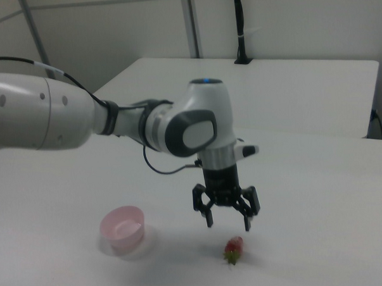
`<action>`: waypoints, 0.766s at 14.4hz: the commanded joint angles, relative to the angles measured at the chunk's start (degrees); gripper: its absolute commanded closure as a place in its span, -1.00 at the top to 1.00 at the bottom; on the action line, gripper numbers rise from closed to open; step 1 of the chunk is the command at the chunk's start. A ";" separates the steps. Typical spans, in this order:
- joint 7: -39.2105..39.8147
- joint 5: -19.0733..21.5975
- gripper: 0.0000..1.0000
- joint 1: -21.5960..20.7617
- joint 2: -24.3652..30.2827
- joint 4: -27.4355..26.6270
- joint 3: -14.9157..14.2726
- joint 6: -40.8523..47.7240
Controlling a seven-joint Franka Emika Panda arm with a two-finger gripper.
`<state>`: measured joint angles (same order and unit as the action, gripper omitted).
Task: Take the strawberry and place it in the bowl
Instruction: 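Close the gripper on the red strawberry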
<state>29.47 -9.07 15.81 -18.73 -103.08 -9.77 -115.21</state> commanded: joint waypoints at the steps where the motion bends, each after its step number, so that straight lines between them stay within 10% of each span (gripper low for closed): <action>1: 3.22 -3.49 0.85 -1.31 1.33 -5.63 -2.26 -3.36; 8: -0.28 -4.11 0.68 -1.40 -4.21 -6.08 -3.15 -12.31; 11: -0.20 -3.85 -0.03 -2.28 -4.22 -5.82 -3.15 -11.80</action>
<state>30.58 -12.67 15.34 -22.97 -108.35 -11.94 -125.60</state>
